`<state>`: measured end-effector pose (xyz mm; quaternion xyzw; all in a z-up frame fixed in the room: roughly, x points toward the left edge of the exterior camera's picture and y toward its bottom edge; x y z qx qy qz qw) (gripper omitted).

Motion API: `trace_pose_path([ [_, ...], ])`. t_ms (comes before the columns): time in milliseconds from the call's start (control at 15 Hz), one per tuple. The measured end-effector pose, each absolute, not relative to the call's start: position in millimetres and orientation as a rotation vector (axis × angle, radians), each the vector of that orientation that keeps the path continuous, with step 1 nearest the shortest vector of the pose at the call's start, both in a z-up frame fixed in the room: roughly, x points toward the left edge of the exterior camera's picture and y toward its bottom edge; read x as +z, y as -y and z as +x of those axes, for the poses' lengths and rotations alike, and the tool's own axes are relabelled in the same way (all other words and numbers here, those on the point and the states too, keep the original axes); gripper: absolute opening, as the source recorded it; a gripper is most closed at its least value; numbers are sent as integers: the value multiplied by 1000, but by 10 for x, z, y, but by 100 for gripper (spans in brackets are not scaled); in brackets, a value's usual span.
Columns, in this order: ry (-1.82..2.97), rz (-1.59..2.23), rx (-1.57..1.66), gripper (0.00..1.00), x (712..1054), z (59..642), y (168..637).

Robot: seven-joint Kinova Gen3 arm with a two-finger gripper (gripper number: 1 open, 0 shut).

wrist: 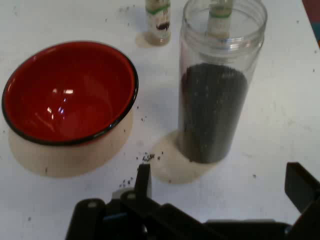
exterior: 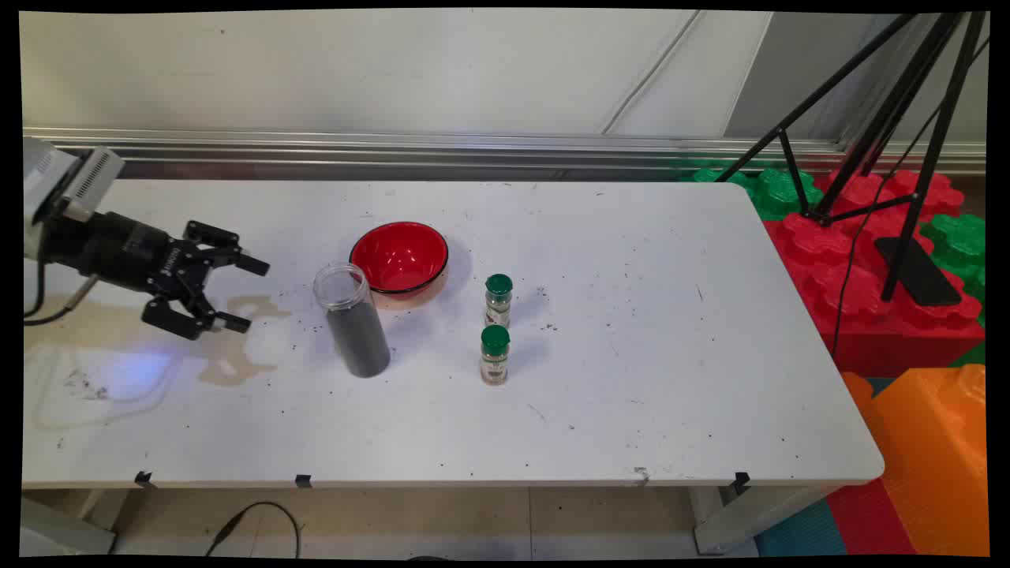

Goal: Pick up the black seasoning powder from the table

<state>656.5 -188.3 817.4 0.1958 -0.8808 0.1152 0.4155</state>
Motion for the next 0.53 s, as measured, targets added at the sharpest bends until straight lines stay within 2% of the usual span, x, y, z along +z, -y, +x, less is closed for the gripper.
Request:
trace_pose_path([
  [533, 2157, 469, 302, 100, 7979, 6303, 1991],
])
